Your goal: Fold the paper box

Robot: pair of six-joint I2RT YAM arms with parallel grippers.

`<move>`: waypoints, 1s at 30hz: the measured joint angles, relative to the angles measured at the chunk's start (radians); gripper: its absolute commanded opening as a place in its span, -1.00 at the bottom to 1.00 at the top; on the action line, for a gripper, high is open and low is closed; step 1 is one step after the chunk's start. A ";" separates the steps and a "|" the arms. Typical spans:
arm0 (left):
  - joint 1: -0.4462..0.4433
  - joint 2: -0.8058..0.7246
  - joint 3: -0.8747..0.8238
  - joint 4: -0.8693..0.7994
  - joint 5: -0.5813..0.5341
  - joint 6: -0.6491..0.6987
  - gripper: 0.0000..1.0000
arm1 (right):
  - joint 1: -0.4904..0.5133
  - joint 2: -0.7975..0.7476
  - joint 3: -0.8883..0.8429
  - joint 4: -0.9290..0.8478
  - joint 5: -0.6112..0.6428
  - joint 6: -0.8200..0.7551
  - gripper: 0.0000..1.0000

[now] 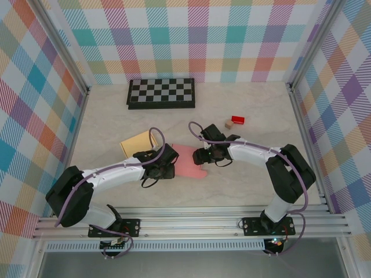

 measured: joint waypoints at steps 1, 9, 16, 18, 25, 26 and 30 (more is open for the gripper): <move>0.000 0.000 0.000 0.000 0.002 0.000 -0.18 | 0.000 0.000 0.001 0.000 0.000 -0.002 0.33; 0.007 0.005 -0.011 0.040 0.034 -0.003 -0.35 | 0.000 0.002 0.004 -0.004 0.000 -0.018 0.32; 0.011 0.038 -0.011 0.068 0.031 0.027 -0.42 | 0.000 0.002 0.005 -0.008 0.000 -0.027 0.32; 0.018 0.040 -0.011 0.077 0.031 0.037 -0.30 | 0.000 0.002 0.005 -0.007 0.000 -0.038 0.33; 0.084 0.025 -0.008 0.068 0.047 0.068 0.68 | -0.001 0.003 0.011 -0.018 0.000 -0.075 0.33; 0.098 0.016 -0.006 0.066 0.055 0.065 0.69 | -0.001 0.005 0.011 -0.018 0.000 -0.077 0.33; 0.145 -0.032 -0.001 0.080 0.105 0.013 0.79 | -0.001 0.010 0.019 -0.026 0.000 -0.084 0.33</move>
